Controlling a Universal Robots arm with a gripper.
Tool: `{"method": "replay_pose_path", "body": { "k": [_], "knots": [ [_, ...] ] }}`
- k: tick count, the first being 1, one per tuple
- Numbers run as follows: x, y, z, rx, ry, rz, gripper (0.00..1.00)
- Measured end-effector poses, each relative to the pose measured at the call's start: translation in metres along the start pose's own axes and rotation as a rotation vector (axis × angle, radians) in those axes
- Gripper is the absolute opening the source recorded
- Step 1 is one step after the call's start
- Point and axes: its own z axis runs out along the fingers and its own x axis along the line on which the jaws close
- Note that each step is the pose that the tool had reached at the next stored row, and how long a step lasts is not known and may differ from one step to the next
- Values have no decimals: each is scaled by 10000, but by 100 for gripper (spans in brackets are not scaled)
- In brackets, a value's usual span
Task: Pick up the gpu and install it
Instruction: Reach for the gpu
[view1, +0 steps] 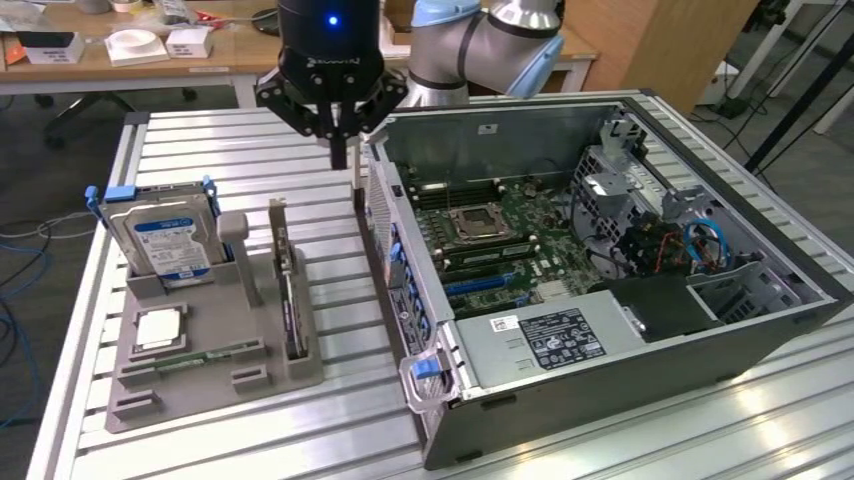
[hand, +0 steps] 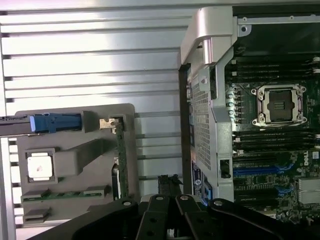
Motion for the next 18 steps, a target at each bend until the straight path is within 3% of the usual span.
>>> {"method": "replay_pose_path", "body": {
  "k": [18],
  "knots": [
    [227,-82,4,0,0,1,11]
  ]
}}
